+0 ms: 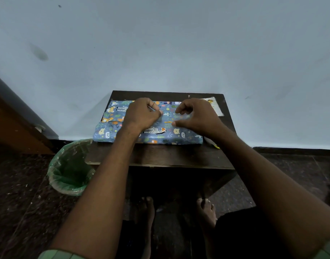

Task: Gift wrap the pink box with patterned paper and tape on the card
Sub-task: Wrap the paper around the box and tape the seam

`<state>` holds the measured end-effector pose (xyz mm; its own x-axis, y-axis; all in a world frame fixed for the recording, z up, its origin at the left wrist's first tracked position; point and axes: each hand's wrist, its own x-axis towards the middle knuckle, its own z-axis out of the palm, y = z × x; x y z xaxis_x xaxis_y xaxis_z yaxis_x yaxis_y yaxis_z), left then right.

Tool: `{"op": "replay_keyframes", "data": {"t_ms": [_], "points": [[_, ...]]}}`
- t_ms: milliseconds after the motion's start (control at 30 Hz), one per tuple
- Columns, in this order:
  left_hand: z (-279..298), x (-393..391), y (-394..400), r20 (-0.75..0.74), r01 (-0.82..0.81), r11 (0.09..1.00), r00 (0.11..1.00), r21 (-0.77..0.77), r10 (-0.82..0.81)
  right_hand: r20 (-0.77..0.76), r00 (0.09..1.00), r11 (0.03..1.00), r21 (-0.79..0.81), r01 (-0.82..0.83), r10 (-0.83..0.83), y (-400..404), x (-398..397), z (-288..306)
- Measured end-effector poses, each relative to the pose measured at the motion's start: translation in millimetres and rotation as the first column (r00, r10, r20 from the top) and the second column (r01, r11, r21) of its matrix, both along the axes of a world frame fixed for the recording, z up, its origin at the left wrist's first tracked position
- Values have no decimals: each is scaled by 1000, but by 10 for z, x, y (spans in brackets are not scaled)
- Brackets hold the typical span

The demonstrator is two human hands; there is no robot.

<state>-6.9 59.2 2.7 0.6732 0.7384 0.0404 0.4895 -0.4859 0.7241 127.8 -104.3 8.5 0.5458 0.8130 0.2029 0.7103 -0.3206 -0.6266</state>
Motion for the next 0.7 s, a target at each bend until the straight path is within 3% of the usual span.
{"op": "replay_keyframes", "data": {"t_ms": [100, 167, 333, 533, 700], "points": [[-74, -28, 52, 8, 53, 990, 998, 129, -55, 193, 978, 972, -233, -36, 82, -83, -200, 17], [-107, -42, 64, -83, 111, 968, 992, 225, -95, 279, 950, 933, -358, -33, 140, -103, -307, -22], [-92, -89, -19, -278, 170, 940, 957, 296, -85, 308, 939, 935, -352, -37, 153, -70, -363, -22], [-78, -40, -119, -318, 126, 912, 948, 391, 6, 363, 921, 939, -343, -10, 143, -82, -349, -10], [-86, 1, -222, -320, 79, 896, 944, 438, 73, 550, 835, 943, -276, 188, -6, -27, -278, -56]]}}
